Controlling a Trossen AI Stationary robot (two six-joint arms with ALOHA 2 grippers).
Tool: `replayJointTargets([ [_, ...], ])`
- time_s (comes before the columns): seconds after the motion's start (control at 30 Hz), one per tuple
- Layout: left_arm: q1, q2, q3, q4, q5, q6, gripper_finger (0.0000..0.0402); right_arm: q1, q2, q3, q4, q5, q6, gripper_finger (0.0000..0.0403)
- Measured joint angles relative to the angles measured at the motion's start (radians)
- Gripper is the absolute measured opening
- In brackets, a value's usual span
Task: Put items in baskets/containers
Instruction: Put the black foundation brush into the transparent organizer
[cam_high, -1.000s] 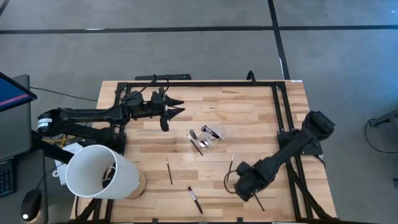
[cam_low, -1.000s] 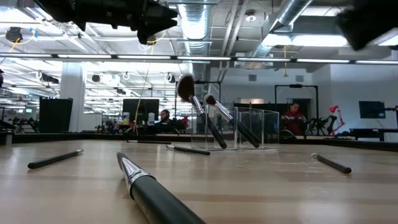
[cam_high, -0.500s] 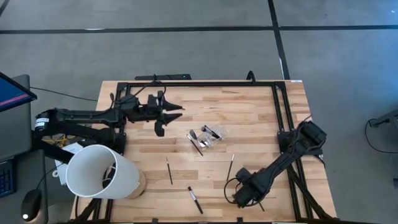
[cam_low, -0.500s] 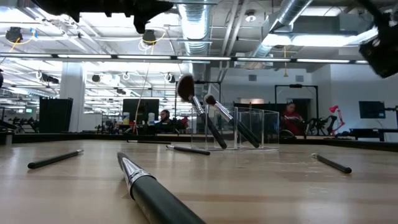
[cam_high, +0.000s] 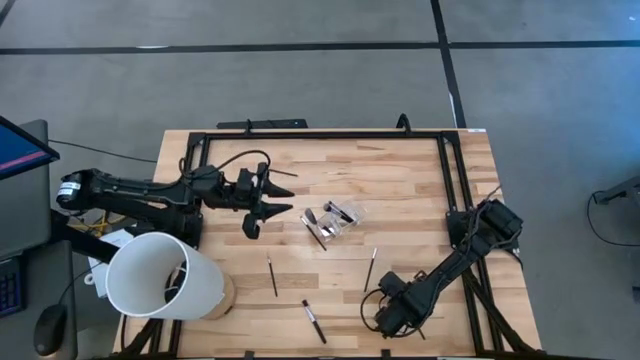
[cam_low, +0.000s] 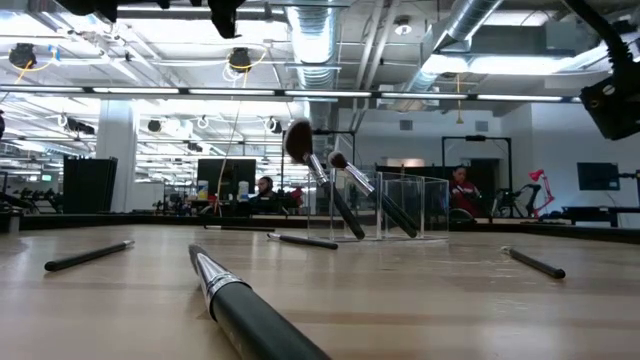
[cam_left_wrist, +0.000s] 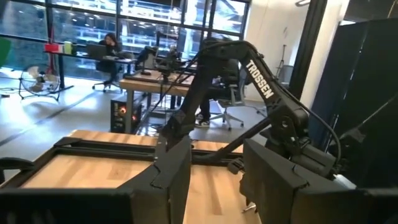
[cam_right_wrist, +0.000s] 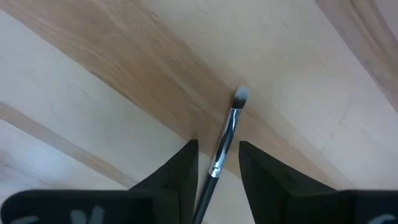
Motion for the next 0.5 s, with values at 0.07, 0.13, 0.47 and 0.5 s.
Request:
replayJointTargets([
  [0.07, -0.011, 0.000, 0.000, 0.001, -0.017, 0.000, 0.0144, 0.010, 0.000, 0.000, 0.000, 0.006, 0.014, 0.0108],
  [0.13, -0.019, 0.000, 0.000, 0.001, -0.027, 0.000, 0.0144, 0.020, 0.000, 0.000, 0.001, 0.013, 0.033, 0.0105],
  [0.47, -0.024, 0.000, 0.000, 0.005, -0.027, 0.000, 0.0144, 0.039, 0.000, -0.006, 0.036, 0.024, 0.056, 0.0026],
  [0.5, -0.024, 0.000, 0.000, 0.005, -0.027, 0.000, 0.0144, 0.039, -0.001, -0.015, 0.047, 0.023, 0.062, 0.0018],
])
